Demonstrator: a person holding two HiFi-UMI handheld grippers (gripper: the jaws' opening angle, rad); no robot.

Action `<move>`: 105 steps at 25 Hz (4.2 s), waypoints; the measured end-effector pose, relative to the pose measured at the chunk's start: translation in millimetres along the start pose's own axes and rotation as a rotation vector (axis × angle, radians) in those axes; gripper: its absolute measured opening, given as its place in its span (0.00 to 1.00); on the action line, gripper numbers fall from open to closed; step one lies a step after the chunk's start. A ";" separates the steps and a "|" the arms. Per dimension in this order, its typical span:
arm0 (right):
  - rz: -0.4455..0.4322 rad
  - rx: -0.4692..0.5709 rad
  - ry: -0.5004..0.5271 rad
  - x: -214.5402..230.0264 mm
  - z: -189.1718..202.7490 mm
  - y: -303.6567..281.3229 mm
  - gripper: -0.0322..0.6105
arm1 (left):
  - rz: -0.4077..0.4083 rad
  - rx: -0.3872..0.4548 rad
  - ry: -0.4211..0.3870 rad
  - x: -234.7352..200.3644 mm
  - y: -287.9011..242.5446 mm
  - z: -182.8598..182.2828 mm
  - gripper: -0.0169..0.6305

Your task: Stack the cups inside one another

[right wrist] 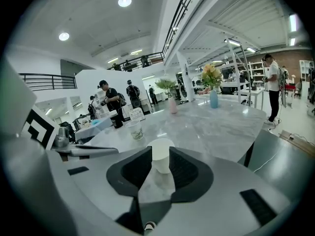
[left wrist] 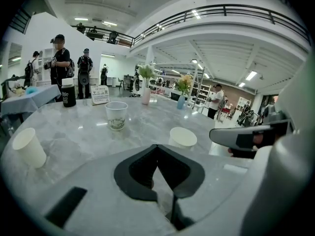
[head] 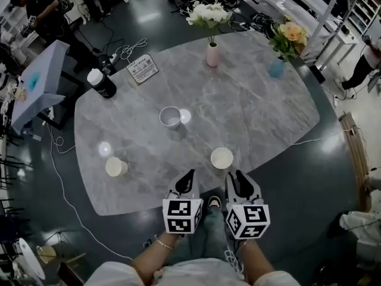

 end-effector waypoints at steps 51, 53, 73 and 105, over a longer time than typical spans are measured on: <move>-0.027 -0.159 0.058 25.8 39.3 -86.0 0.42 | -0.034 -0.106 0.039 -24.9 -50.4 44.7 0.02; -0.024 -0.152 0.060 26.4 36.6 -85.7 0.42 | -0.036 -0.104 0.038 -25.0 -50.6 43.1 0.02; -0.069 -0.132 0.124 -3.1 -15.0 -109.3 0.42 | -0.093 -0.038 0.112 -57.6 -38.3 2.4 0.02; -0.216 -0.060 0.229 -73.5 -110.1 -197.5 0.42 | -0.218 0.071 0.184 -143.3 -39.1 -70.8 0.02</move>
Point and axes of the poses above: the fingertips, and each gripper's own axes: y backward along the fingers, x to its right, z out of its underside, the point moved 5 cm from there along y, backward along the fingers, and after that the axes turned 15 degrees about -z, right-handed, at the moved point
